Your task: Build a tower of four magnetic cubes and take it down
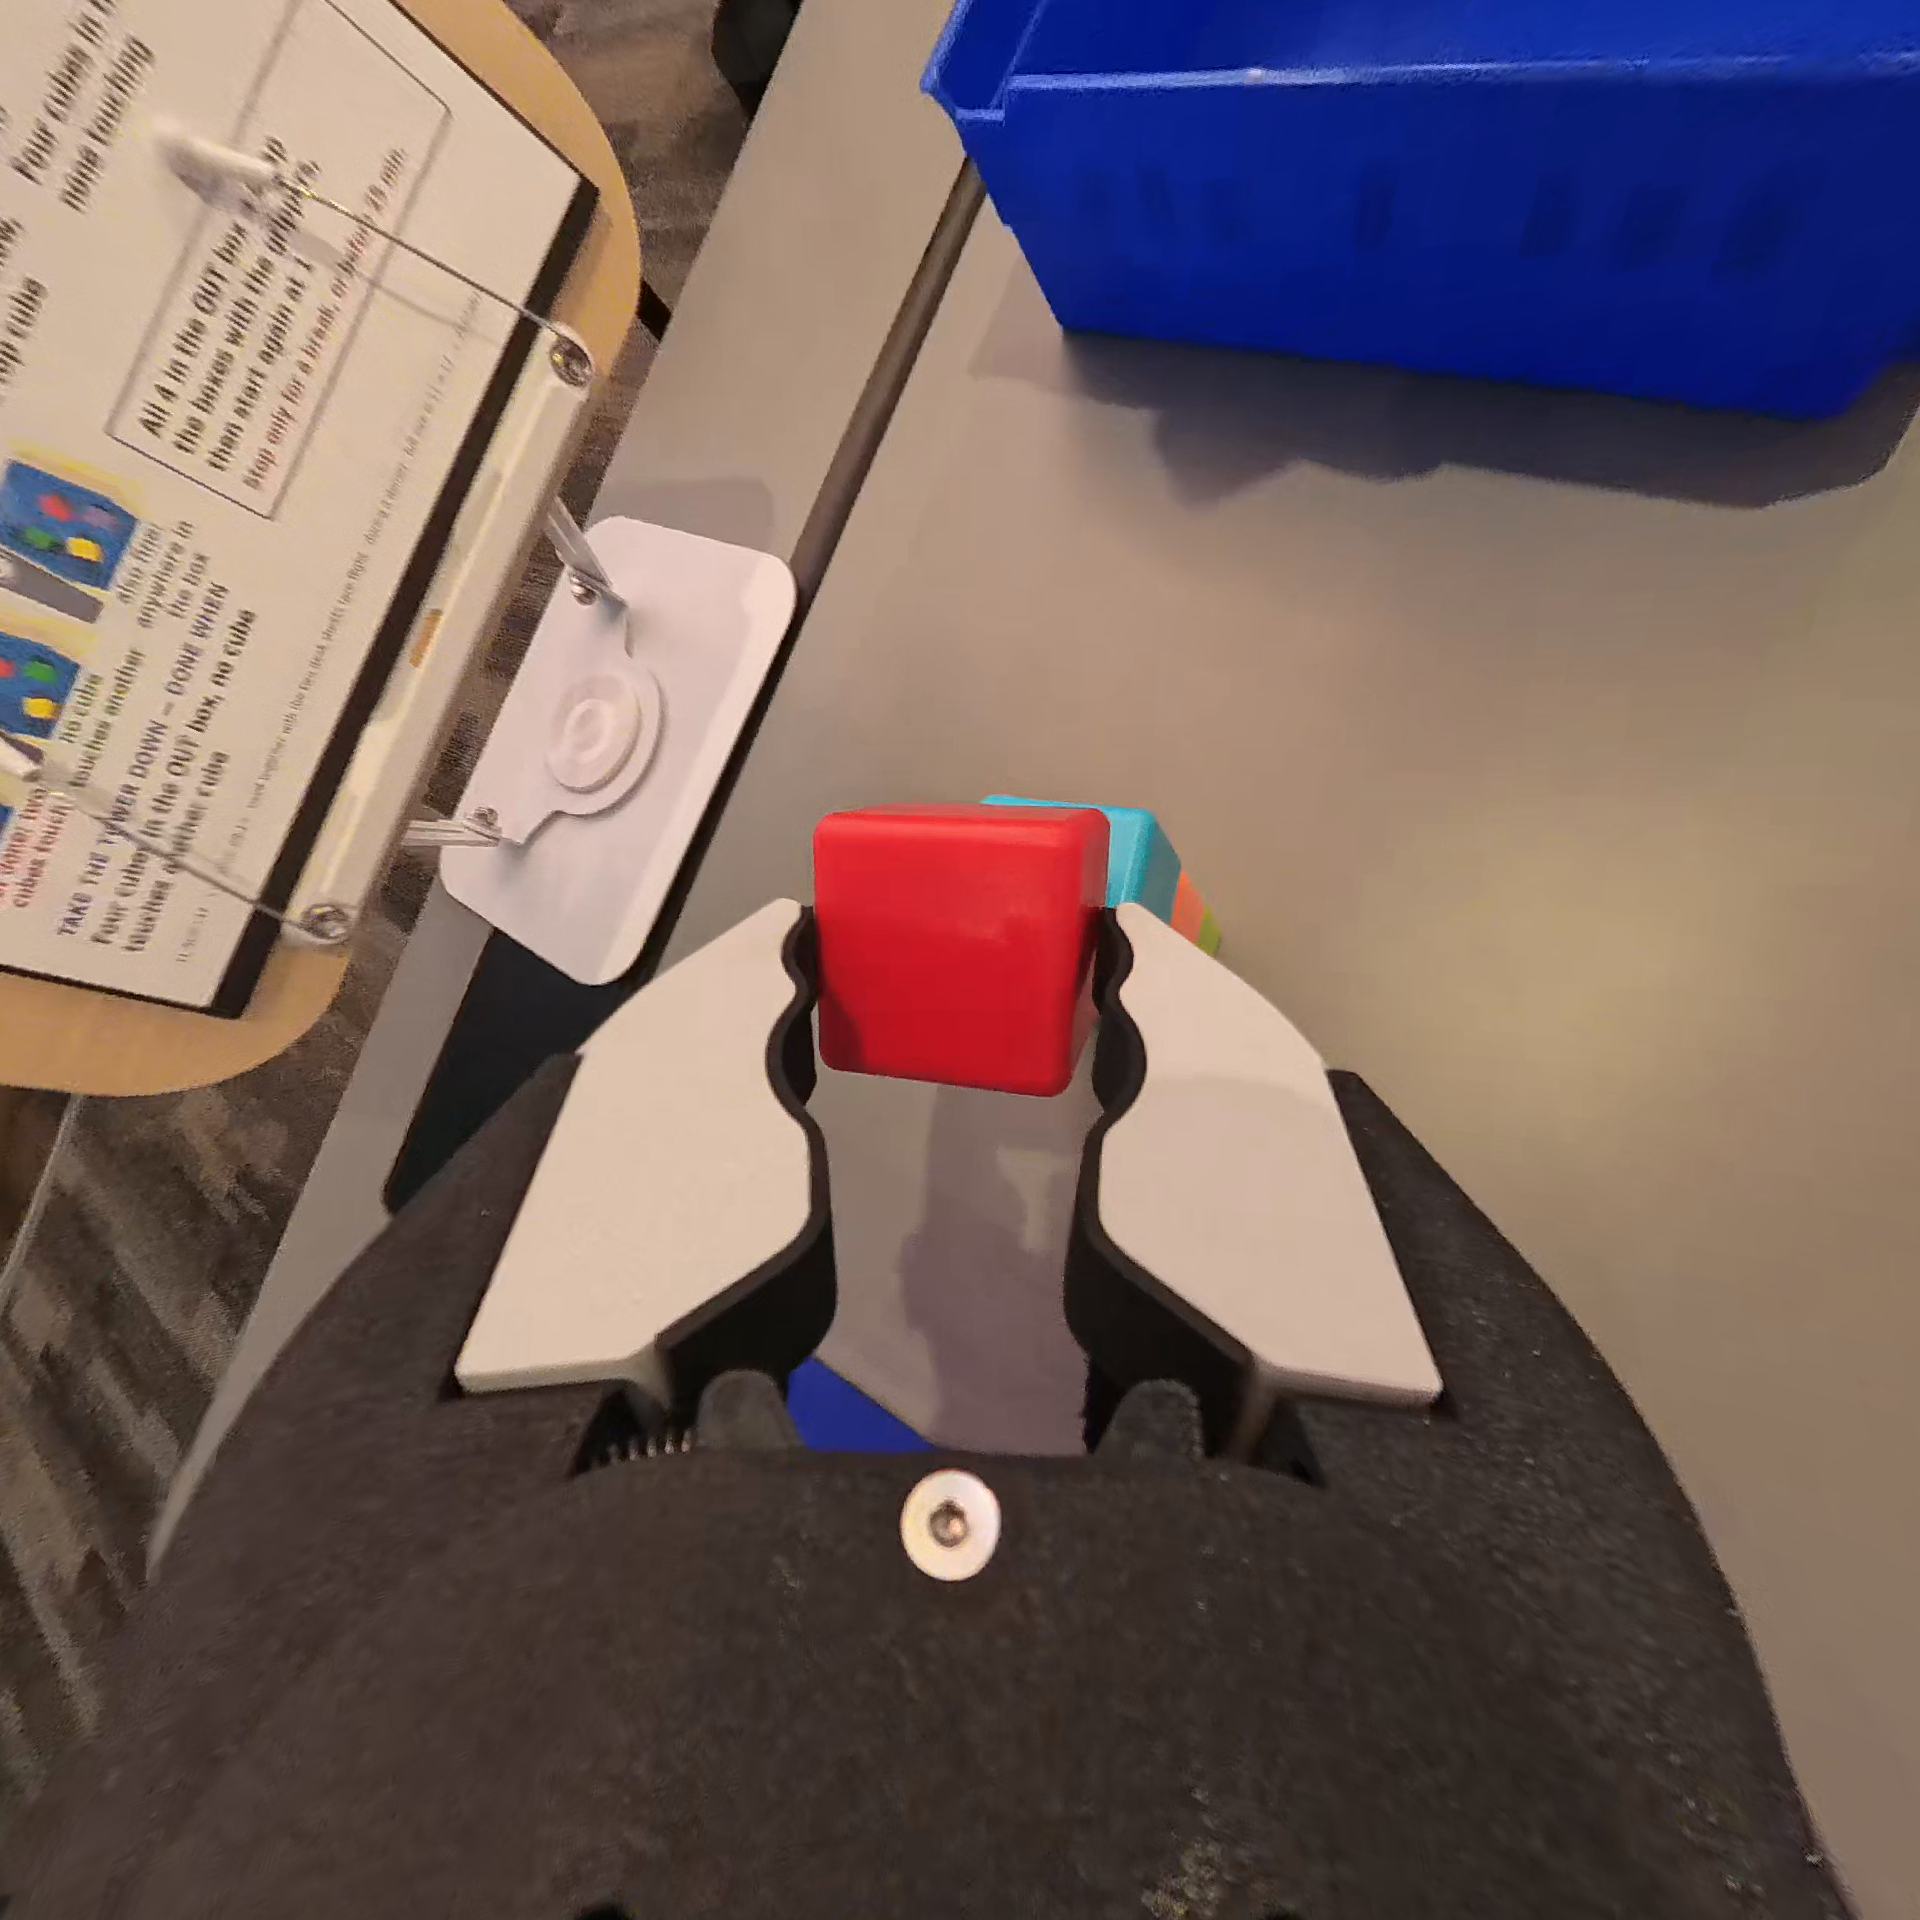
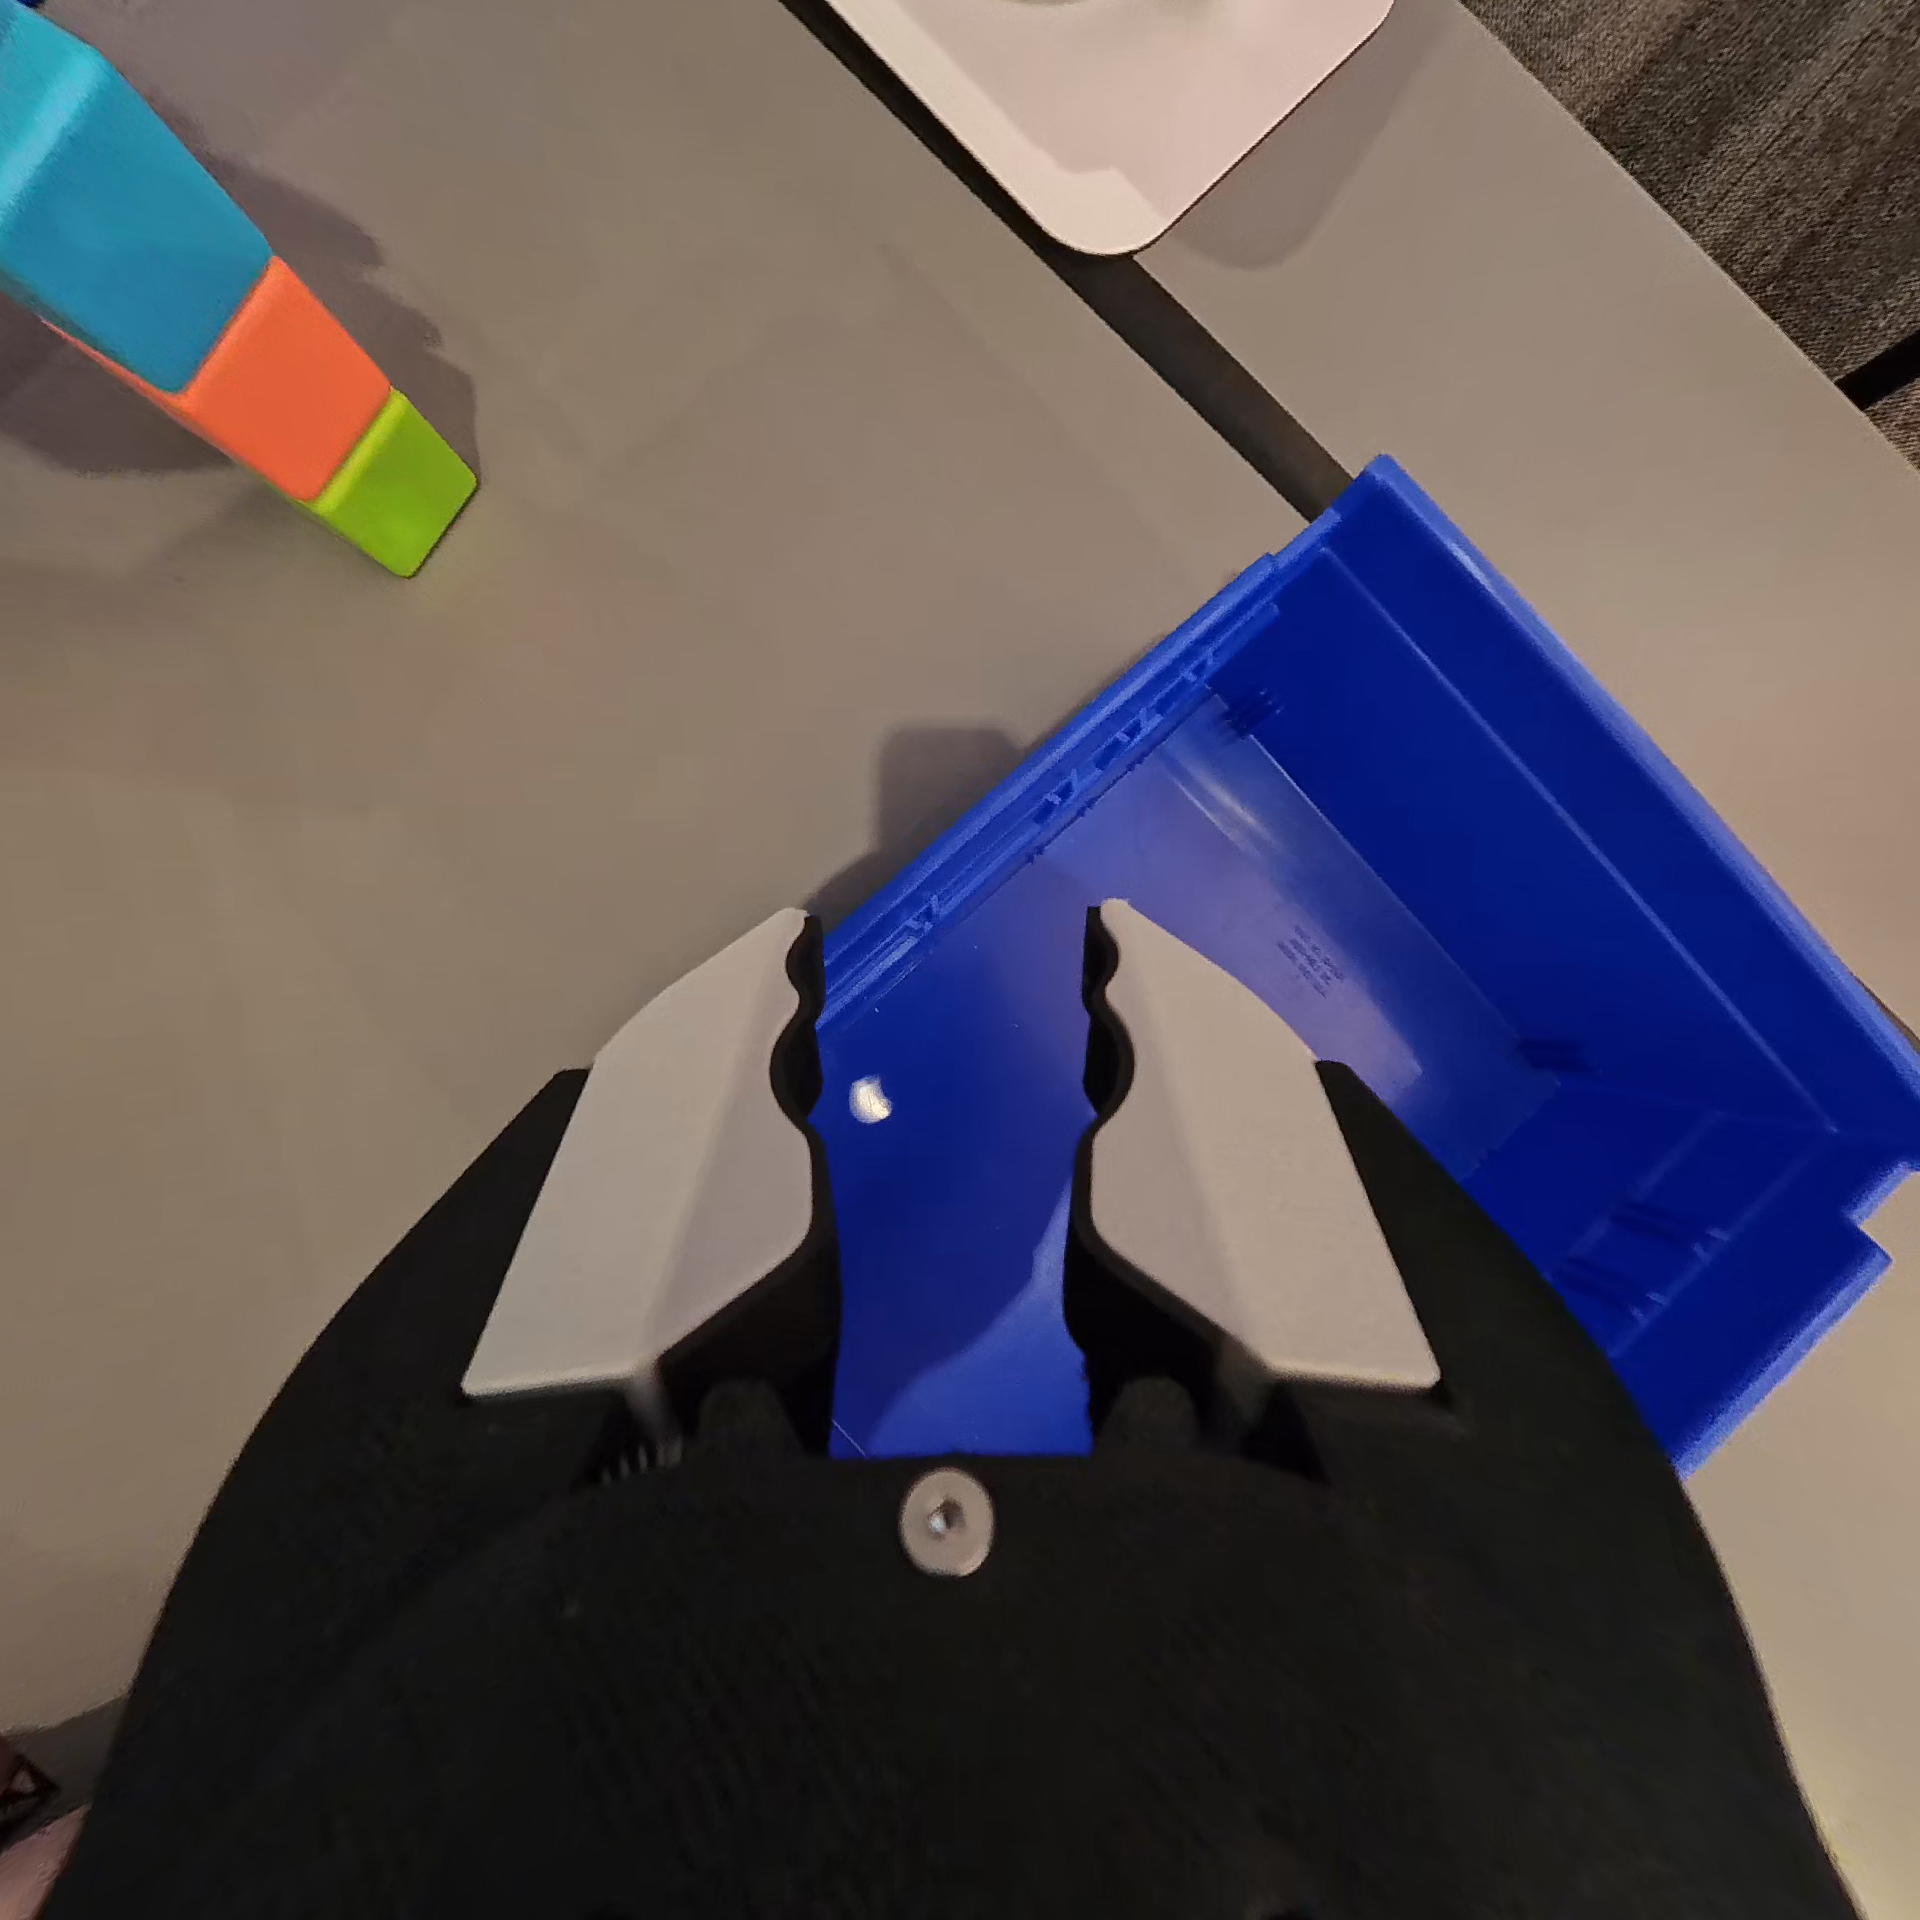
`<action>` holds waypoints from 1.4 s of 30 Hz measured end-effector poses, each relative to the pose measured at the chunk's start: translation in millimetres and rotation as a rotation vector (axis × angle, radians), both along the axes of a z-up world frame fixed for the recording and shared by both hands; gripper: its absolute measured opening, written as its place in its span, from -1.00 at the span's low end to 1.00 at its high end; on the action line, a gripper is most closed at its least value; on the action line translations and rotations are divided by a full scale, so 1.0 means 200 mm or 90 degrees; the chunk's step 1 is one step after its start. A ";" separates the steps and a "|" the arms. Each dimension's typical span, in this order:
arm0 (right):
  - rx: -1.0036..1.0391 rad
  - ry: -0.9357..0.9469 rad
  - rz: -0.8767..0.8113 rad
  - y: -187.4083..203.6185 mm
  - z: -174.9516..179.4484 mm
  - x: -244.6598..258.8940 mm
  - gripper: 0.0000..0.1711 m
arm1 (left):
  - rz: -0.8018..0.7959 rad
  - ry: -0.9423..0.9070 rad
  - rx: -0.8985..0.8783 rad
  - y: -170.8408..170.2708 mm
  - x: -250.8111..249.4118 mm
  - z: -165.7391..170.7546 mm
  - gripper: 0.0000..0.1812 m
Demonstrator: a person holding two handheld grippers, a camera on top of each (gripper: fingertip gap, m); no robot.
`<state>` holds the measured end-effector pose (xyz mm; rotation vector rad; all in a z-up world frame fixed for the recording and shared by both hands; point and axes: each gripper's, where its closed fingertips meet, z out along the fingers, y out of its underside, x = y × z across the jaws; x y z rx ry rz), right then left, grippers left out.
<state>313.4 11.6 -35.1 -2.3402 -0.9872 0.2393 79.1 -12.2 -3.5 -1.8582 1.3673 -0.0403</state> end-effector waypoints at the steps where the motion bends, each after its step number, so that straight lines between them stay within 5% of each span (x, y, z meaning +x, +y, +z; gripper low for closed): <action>1: -0.001 0.001 0.000 0.00 0.00 0.00 -0.42 | -0.002 -0.008 -0.019 0.00 0.01 -0.02 -0.44; 14: -0.022 -0.012 0.007 -0.01 -0.04 -0.01 -0.42 | -0.035 -0.014 -0.026 -0.01 0.06 -0.04 -0.45; 21: -0.025 -0.012 0.012 -0.01 -0.05 -0.01 -0.42 | 0.052 -0.149 -0.059 -0.01 0.02 0.03 -0.05; 26: -0.023 0.000 0.003 0.00 -0.04 0.03 -0.42 | 0.143 -0.240 -0.092 0.00 0.07 -0.10 0.09; 33: -0.016 0.021 -0.006 0.00 -0.02 0.06 -0.42 | 0.229 -0.355 0.003 0.06 0.03 -0.25 -0.07; 42: -0.018 0.018 0.002 -0.01 -0.02 0.04 -0.42 | 0.173 -0.444 0.000 0.07 0.09 -0.28 -0.17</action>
